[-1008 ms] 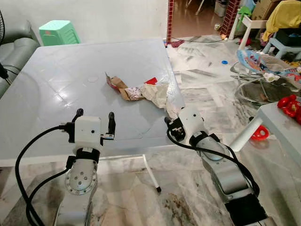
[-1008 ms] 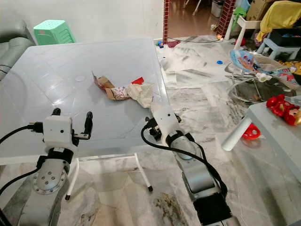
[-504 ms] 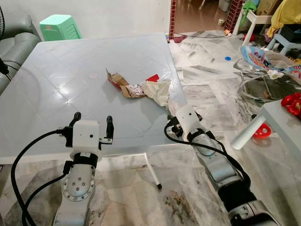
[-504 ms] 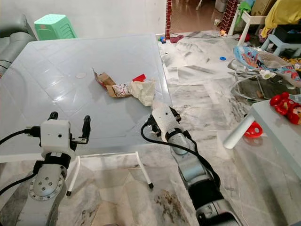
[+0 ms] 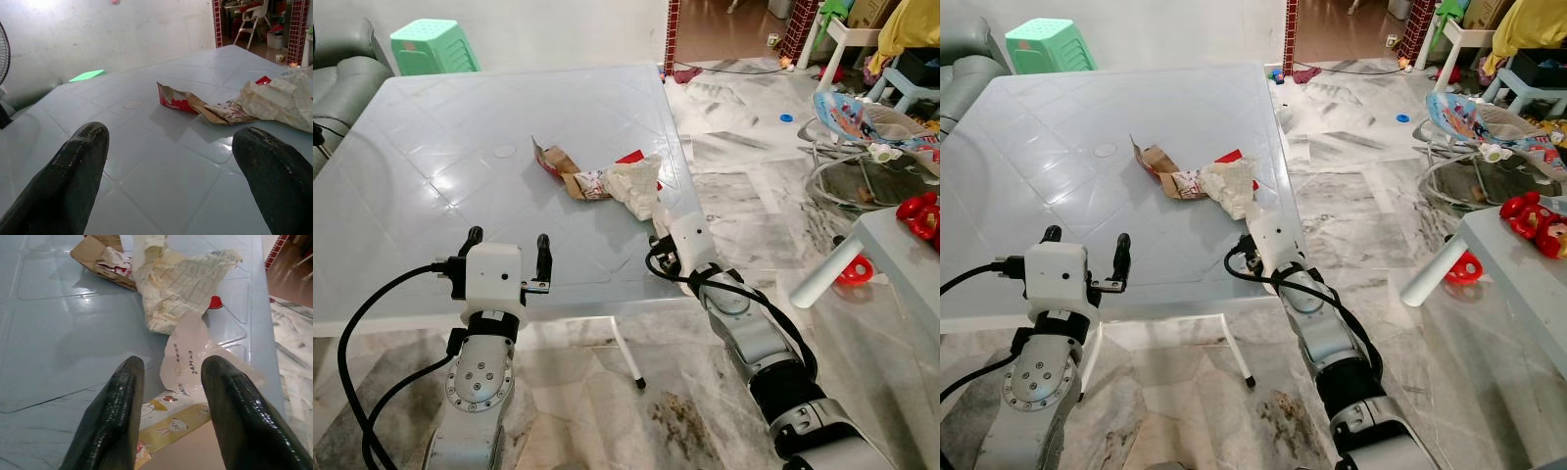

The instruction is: Picking trash to rubbish bin

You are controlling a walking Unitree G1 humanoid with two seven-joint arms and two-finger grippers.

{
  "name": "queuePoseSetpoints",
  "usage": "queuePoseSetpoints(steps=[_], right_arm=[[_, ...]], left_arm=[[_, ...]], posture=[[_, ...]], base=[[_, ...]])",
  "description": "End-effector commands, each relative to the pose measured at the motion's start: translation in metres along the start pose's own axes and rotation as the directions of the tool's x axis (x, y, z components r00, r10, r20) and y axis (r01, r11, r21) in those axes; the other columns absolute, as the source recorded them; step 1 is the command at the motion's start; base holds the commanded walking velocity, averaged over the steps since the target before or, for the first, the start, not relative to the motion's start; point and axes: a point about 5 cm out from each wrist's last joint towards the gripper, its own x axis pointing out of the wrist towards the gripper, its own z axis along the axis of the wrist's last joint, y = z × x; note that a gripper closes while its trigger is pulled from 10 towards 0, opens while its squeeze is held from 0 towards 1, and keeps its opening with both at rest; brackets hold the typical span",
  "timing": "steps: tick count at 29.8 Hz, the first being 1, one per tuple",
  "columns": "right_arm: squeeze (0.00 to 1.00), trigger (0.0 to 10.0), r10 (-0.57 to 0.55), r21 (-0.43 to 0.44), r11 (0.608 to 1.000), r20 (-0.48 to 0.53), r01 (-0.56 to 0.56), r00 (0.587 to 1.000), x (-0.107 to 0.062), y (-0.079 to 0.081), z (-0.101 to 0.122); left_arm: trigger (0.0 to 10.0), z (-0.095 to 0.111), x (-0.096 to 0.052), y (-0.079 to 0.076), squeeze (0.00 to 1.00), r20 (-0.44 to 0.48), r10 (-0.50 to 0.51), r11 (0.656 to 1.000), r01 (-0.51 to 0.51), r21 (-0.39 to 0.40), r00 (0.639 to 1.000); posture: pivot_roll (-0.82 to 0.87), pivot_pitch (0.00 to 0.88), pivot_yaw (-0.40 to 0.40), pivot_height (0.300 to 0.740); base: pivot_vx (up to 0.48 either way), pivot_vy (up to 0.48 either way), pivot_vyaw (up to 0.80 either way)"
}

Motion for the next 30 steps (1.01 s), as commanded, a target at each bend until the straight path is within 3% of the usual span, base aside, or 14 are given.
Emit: queuePoseSetpoints(steps=[1, 30], right_arm=[[0.0, 0.0, 0.004, 0.005, 1.0, 0.004, -0.004, 1.0, 0.002, -0.004, 0.002], [0.0, 0.0, 0.128, 0.046, 0.99, 0.12, -0.134, 0.985, 0.001, 0.009, 0.022]], left_arm=[[10.0, -0.001, 0.0, -0.001, 0.0, -0.005, 0.008, 1.0, -0.008, 0.007, 1.0], [10.0, 0.0, 0.005, -0.003, 0.0, 0.008, 0.036, 0.999, -0.036, 0.0, 0.999]], posture=[[0.13, 0.107, -0.044, 0.74], [0.1, 0.11, -0.058, 0.74]], base=[[0.0, 0.0, 0.0], [0.0, 0.0, 0.0]])
